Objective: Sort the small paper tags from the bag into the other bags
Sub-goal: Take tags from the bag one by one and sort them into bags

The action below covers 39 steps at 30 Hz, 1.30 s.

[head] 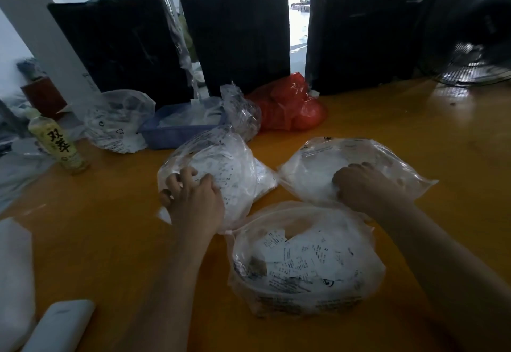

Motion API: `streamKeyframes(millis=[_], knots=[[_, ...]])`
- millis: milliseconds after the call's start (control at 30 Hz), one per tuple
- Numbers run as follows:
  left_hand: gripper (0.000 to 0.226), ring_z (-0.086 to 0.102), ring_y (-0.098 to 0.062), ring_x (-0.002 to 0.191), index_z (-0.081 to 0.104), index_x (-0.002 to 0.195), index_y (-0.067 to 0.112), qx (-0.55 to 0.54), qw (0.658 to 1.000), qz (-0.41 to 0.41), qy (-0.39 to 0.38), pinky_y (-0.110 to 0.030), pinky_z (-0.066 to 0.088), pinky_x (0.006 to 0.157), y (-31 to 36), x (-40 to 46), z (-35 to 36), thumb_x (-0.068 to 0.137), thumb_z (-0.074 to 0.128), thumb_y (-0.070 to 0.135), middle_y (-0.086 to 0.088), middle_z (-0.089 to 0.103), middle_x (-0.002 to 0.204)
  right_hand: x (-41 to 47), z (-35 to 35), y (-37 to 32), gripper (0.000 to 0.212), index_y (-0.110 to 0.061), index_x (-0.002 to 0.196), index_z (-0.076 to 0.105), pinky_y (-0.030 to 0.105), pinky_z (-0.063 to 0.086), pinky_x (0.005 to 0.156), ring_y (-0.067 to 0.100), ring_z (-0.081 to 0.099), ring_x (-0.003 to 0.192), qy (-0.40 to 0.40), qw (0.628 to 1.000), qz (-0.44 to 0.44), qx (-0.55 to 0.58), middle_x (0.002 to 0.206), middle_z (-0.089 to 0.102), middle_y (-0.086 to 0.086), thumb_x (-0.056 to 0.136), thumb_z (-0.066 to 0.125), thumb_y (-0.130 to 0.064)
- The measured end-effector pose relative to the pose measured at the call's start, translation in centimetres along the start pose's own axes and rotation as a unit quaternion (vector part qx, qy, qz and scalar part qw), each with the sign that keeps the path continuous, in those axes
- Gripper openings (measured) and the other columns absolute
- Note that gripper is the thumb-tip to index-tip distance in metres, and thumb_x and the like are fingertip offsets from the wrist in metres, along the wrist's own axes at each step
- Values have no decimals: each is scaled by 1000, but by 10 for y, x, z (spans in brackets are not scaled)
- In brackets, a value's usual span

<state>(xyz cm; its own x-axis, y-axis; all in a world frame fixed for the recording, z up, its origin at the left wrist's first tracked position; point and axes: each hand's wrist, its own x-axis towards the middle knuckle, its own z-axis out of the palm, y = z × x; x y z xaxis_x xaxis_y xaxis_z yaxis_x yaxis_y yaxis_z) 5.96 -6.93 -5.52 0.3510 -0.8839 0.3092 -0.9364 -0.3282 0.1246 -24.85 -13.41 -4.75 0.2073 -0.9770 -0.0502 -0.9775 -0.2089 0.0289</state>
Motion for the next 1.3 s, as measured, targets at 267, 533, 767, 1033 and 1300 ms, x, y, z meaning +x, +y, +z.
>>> streamKeyframes(millis=[267,533,767,1033,1300], knots=[[52,22,-25,155,37,160,29,-75,995,36,-53,-55,17,119,3,5,-4,111,22,38,7,35,167,-8,-20,-5,21,-13,92,76,35,61,78,20,69,84,46,998,23,28,92,73,4,90,58,-2],[34,50,-15,127,73,116,15,-279,937,107,179,-43,37,109,23,-7,-25,104,43,25,-2,70,127,-16,-52,-1,36,-6,67,62,43,59,65,28,63,62,60,992,7,114,74,67,10,98,53,-21],[31,60,10,103,66,125,35,-491,862,110,-56,-8,48,79,62,-37,-44,101,57,53,24,68,111,-40,-73,-18,14,-27,86,73,29,51,63,7,64,63,10,902,-56,429,78,75,-14,97,66,-33],[26,73,-18,107,78,113,16,-730,647,-73,-209,-27,58,75,81,-51,-48,97,69,34,-2,78,115,-56,-76,-47,17,-26,84,74,10,39,46,-3,54,47,3,903,-158,400,62,68,-21,97,66,-34],[11,74,-15,95,78,99,23,-757,610,-97,-213,-26,55,72,74,-45,-51,92,75,16,-4,80,109,-46,-66,-48,13,-29,86,71,17,45,58,1,66,64,41,890,-147,429,80,74,-18,97,65,-32]])
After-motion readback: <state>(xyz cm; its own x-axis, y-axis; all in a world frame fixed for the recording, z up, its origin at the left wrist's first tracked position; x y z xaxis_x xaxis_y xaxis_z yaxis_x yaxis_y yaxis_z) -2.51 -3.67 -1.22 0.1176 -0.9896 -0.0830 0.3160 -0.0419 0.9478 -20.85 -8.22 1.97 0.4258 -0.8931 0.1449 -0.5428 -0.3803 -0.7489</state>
